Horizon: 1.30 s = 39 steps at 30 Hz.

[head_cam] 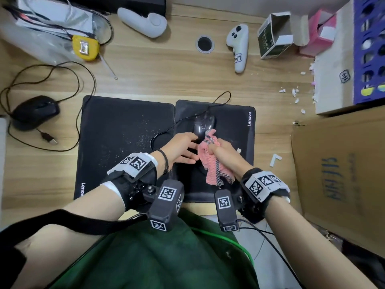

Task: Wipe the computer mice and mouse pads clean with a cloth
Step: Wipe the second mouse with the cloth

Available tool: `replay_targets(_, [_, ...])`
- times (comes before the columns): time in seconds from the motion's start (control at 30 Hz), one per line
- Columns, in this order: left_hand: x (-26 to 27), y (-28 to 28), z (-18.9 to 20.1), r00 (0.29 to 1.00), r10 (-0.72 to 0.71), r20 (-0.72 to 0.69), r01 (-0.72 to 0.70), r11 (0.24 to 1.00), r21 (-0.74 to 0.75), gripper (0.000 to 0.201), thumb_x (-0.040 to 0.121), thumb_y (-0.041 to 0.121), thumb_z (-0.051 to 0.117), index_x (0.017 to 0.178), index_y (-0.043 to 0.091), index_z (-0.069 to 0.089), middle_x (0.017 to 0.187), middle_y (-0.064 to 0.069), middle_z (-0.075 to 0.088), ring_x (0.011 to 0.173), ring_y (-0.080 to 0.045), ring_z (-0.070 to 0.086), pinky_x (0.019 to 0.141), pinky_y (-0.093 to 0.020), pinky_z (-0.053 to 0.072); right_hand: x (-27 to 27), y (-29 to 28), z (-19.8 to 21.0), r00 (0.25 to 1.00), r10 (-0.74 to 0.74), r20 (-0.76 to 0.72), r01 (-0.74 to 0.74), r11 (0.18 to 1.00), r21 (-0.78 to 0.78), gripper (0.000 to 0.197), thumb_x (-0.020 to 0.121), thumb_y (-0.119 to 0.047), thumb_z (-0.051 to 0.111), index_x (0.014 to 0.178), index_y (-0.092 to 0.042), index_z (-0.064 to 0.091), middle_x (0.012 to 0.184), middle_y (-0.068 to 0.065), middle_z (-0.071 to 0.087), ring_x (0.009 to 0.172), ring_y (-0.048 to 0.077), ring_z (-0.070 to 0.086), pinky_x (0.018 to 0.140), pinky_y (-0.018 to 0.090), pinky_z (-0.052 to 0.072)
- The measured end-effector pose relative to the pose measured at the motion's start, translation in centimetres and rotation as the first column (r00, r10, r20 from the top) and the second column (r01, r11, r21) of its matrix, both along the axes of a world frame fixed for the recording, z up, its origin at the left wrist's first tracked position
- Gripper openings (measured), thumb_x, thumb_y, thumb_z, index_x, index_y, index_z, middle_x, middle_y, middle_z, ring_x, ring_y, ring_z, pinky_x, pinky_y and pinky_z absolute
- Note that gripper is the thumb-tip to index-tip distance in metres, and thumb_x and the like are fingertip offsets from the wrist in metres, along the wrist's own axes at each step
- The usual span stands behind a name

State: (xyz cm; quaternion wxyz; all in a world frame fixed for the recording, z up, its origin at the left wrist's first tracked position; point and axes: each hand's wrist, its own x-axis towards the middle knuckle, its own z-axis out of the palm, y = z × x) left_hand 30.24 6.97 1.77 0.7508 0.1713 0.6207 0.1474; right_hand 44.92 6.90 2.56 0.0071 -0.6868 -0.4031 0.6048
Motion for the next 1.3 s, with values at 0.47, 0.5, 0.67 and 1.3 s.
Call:
replay_targets(0.47, [-0.9, -0.2, -0.5, 0.989, -0.012, -0.147, 0.02, 0.998, 0.056, 0.028, 0.099, 0.021, 0.042, 0.124, 0.012, 0.051, 0.108, -0.003, 0.053, 0.06, -0.013, 0.049, 0.049, -0.02, 0.044, 0.2, -0.4, -0.4, 0.959, -0.272, -0.08, 0.267, 0.962, -0.065, 0.009, 0.086, -0.006, 0.047, 0.081, -0.014, 0.046, 0.064, 0.0, 0.046, 0.053, 0.011, 0.044, 0.053, 0.026, 0.036])
replay_targets(0.5, [-0.6, -0.2, -0.5, 0.986, -0.027, -0.165, 0.039, 0.997, 0.071, 0.022, 0.098, 0.02, 0.043, 0.116, 0.015, 0.054, 0.102, -0.002, 0.052, 0.058, -0.012, 0.046, 0.047, -0.02, 0.04, 0.1, -0.4, -0.5, 0.958, -0.273, -0.091, 0.266, 0.96, -0.082, 0.007, 0.085, -0.006, 0.047, 0.082, -0.013, 0.046, 0.063, 0.0, 0.045, 0.052, 0.012, 0.044, 0.053, 0.026, 0.036])
replay_targets(0.67, [0.1, -0.2, -0.4, 0.965, -0.06, -0.256, 0.092, 0.989, 0.114, 0.013, 0.096, 0.018, 0.046, 0.099, 0.012, 0.057, 0.078, -0.008, 0.049, 0.054, -0.016, 0.037, 0.049, -0.024, 0.031, 0.0, -0.8, -0.7, 0.932, -0.349, -0.095, 0.347, 0.937, -0.031, 0.006, 0.077, -0.013, 0.049, 0.08, -0.015, 0.044, 0.062, 0.002, 0.04, 0.057, 0.02, 0.041, 0.059, 0.033, 0.036])
replay_targets(1.3, [-1.7, -5.4, -1.6, 0.942, 0.306, 0.138, -0.322, 0.939, 0.122, 0.018, 0.095, 0.016, 0.049, 0.102, 0.02, 0.065, 0.088, -0.001, 0.064, 0.071, -0.011, 0.057, 0.059, -0.021, 0.044, -2.4, -6.6, 2.1, 0.98, -0.199, 0.021, 0.196, 0.976, 0.099, 0.017, 0.081, -0.013, 0.05, 0.069, -0.019, 0.04, 0.058, -0.001, 0.038, 0.049, 0.013, 0.035, 0.05, 0.028, 0.027])
